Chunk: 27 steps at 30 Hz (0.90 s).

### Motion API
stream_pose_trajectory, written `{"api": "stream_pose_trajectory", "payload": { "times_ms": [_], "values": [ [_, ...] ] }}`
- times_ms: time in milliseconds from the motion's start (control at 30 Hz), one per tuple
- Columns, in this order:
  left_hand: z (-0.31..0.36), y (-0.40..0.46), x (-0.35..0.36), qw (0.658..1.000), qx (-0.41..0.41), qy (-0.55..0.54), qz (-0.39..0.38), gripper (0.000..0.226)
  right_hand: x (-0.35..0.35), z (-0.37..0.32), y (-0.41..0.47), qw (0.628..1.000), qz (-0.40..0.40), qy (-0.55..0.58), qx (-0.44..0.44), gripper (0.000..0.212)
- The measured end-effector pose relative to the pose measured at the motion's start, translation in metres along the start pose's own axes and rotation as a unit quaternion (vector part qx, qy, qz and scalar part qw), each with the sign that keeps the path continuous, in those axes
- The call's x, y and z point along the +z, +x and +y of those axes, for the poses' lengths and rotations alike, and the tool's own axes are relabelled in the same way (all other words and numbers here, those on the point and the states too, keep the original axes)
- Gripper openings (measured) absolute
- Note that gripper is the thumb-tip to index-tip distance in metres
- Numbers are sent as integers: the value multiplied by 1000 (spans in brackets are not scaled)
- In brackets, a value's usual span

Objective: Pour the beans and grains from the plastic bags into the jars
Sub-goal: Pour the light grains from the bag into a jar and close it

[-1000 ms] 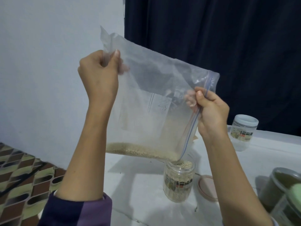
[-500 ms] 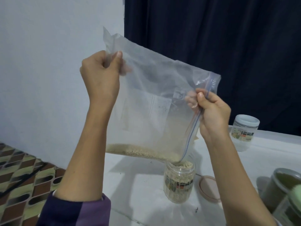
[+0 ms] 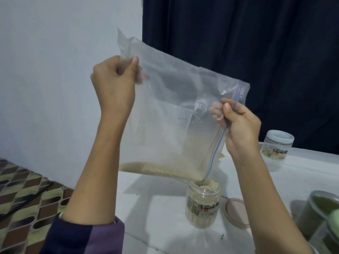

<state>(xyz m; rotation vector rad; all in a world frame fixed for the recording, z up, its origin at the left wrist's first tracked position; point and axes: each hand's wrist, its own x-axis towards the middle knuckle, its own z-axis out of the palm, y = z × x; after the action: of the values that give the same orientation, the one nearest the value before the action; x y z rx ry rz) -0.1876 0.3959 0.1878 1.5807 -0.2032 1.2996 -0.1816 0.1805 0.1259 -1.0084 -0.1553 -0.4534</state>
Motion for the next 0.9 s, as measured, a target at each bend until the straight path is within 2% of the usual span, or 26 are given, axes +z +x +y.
{"api": "stream_pose_trajectory", "payload": {
  "times_ms": [100,233,333,467,600,733,833,900],
  "values": [
    [2,-3,-1,1000,-6,1,7,37,2,5,-5,999,-34,-25,12,15],
    [3,-3,-2,1000,-7,-10,2,28,0,-2,-1,1000,2,-3,-5,15],
    [5,-3,-2,1000,-11,-14,8,29,4,5,-8,998,-43,-35,11,15],
    [7,-7,-4,1000,-7,-18,11,27,3,-2,-1,1000,7,-1,-13,15],
    [2,-7,-6,999,-18,-13,27,29,7,5,-8,998,-55,-42,2,15],
    [4,-8,-8,999,-22,-29,18,25,6,-2,-1,1000,-5,-6,-12,15],
    [7,-11,-6,999,-22,-22,3,26,9,6,-11,997,-65,-48,1,15],
    [7,-11,-8,999,-27,-24,-5,25,8,5,-10,998,-55,-39,0,15]
  ]
}}
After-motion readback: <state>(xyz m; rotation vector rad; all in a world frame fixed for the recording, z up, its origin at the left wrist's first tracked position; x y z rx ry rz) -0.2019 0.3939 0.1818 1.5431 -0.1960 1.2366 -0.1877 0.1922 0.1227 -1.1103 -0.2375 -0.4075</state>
